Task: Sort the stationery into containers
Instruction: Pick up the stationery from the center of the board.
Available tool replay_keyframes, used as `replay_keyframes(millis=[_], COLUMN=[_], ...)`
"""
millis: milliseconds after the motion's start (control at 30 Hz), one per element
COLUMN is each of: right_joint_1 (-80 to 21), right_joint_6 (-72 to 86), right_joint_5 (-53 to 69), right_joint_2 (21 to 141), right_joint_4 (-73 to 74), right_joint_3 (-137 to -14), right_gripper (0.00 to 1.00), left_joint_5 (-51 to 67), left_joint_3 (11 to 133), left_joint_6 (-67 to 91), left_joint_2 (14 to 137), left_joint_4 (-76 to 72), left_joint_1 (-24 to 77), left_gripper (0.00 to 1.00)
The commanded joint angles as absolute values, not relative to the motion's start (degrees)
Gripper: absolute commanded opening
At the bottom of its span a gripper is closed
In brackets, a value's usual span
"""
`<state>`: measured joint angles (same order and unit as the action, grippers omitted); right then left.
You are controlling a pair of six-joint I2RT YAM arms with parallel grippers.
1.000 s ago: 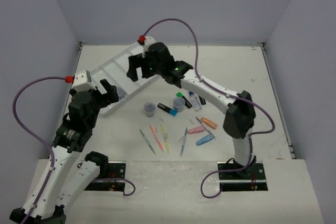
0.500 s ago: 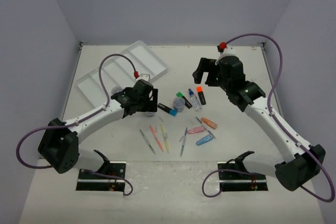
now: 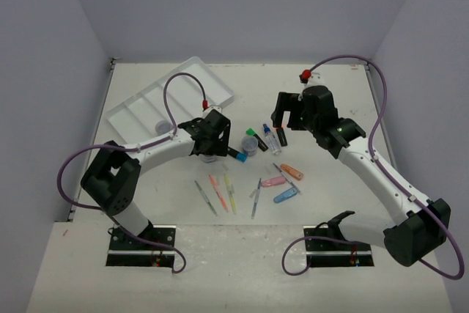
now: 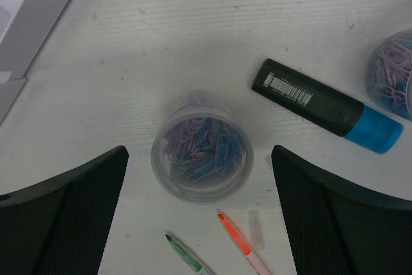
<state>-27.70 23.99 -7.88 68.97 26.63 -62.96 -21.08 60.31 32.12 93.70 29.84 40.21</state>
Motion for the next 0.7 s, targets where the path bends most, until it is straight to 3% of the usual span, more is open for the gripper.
replay_keyframes(millis=[0,33,167,233,400,567,667], right_joint_1=[-27.7,-27.7,-27.7,-27.7,-27.7,-27.7,-27.6], right_joint_6=[23.1,23.0,23.0,23.0,22.9,22.5,22.5], right_joint_5=[-8.1,-8.1,-8.2,-8.4,-9.2,-9.5,-9.5], right_joint_2=[67.1,67.1,67.0,67.1,66.8,66.7,66.8], right_joint_4=[25.7,25.7,25.0,25.0,25.0,25.0,24.8], right_joint_3=[-62.0,-61.9,-61.5,-61.6,-61.3,-61.3,-61.3], right_gripper=[0.99,0.99,0.99,0.99,0.99,0.99,0.99], left_joint_5=[-22.9,-22.7,-22.6,-23.3,-26.1,-35.3,-37.1], left_joint_3=[61.2,61.2,62.8,64.4,68.4,75.4,79.8], left_joint_6=[32.0,32.0,31.0,30.6,30.0,30.3,31.6], left_joint_2=[94.5,94.9,97.3,98.1,98.4,93.6,91.1], left_joint_4=[28.9,28.8,28.9,29.8,34.5,40.3,42.5], left_joint_1=[40.2,40.2,40.1,40.2,40.2,39.3,32.3], left_gripper=[0.89,0.85,0.33,0.19,0.01,0.0,0.0])
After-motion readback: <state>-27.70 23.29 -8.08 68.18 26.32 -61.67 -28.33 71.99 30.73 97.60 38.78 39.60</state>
